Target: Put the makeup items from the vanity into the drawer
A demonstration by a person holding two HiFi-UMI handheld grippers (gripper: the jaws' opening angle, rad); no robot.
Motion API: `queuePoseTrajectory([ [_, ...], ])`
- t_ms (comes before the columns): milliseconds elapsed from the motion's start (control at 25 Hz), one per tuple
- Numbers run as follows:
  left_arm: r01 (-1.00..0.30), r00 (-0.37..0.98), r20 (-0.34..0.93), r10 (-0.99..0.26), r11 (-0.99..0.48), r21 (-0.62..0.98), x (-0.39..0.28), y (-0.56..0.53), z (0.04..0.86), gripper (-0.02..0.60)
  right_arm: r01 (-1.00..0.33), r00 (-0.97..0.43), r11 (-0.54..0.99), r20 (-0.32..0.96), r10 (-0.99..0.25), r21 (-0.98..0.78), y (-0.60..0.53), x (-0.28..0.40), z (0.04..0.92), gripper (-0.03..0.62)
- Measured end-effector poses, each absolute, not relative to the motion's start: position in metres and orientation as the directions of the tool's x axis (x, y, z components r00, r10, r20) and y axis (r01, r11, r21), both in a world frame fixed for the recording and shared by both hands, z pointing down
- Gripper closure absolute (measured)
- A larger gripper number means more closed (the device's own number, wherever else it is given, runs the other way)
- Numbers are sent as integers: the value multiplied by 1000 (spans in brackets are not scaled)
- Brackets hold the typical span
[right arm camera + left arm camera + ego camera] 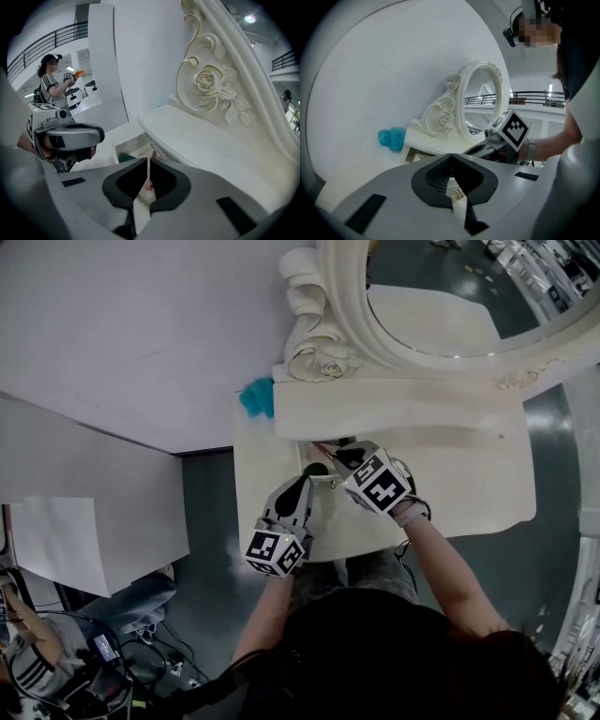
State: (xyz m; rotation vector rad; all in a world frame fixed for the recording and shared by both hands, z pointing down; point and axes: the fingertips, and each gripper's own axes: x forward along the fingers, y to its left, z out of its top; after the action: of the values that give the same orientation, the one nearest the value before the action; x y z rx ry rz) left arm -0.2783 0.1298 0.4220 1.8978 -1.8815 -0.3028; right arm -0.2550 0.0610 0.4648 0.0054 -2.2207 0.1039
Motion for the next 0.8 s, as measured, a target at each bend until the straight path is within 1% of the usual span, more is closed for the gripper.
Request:
queuePoseTrajectory([
  [120,-892,79,156,-985,0,452,-275,128,421,568,-79,-665,992,747,20,-96,61,-250,452,572],
  [280,-895,130,157,-979,-47,444,-264,122,421,569,-119,-723,987,691,-11,-109,62,-233,437,572],
  [400,-899,155,147,-977,-78,430,-255,118,416,569,-161,-785,976,618,-37,-146,64,-214,420,572],
  [560,-909,158,129,-979,-93,407,-237,122,401,569,-216,-848,956,524,-82,-200,67,-170,402,572],
  [800,-921,113,133,-985,-54,386,-200,132,389,569,-217,-872,949,483,-83,-228,73,-110,391,572],
])
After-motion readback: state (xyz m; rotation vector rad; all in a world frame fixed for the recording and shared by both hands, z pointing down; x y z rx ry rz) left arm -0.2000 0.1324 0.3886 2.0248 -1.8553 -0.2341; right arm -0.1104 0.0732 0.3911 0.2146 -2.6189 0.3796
